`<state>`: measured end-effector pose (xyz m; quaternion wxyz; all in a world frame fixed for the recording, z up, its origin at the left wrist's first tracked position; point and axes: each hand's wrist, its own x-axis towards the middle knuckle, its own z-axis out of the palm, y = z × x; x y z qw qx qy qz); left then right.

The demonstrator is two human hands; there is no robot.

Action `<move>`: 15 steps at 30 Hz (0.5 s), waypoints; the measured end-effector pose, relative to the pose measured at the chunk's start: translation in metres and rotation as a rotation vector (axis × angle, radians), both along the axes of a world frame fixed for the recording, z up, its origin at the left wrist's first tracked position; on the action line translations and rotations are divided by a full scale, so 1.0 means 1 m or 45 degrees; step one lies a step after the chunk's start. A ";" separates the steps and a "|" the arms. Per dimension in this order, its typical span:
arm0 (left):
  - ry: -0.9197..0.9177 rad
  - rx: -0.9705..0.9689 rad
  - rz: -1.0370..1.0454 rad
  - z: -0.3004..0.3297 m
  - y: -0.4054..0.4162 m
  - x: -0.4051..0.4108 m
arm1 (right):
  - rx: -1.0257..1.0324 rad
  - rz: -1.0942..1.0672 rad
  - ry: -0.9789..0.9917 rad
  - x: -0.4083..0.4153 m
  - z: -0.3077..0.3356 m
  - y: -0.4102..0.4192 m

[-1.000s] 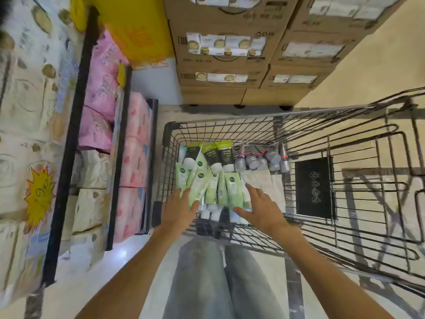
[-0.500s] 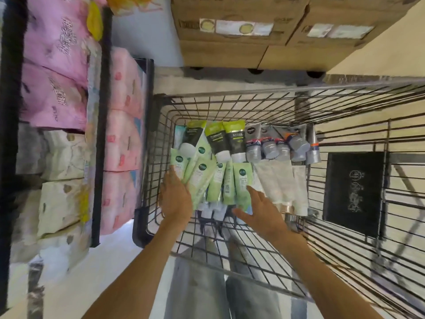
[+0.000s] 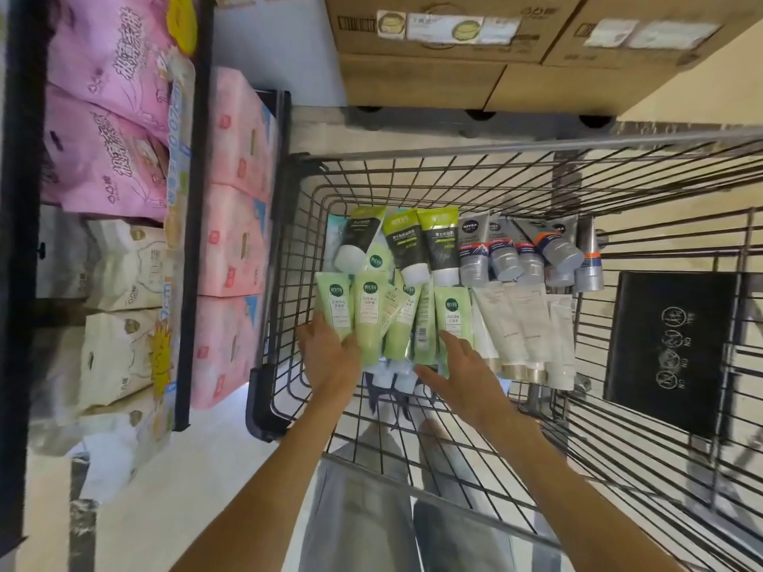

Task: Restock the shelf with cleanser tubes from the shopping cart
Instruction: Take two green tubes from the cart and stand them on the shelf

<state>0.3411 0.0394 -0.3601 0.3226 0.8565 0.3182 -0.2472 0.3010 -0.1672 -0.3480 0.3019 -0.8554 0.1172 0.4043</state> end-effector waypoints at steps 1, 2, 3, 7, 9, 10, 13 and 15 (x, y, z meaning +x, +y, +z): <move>0.008 -0.030 0.023 0.003 0.002 -0.004 | 0.001 -0.003 0.001 0.002 0.000 0.003; 0.011 -0.054 0.037 0.007 0.004 -0.007 | 0.005 -0.007 0.001 0.004 0.001 0.007; 0.008 -0.082 0.057 0.012 0.007 -0.009 | 0.009 -0.013 -0.006 0.006 0.002 0.011; -0.004 -0.237 0.258 0.027 0.011 -0.016 | 0.044 -0.107 -0.033 0.021 0.003 0.035; -0.020 -0.286 0.352 0.030 0.013 -0.018 | 0.063 -0.183 -0.020 0.032 0.001 0.049; -0.023 -0.301 0.381 0.030 0.015 -0.018 | 0.066 -0.223 -0.007 0.038 -0.001 0.057; -0.026 -0.307 0.407 0.028 0.021 -0.020 | 0.081 -0.334 0.036 0.051 -0.007 0.080; -0.025 -0.300 0.398 0.026 0.023 -0.020 | 0.057 -0.430 0.078 0.059 -0.009 0.096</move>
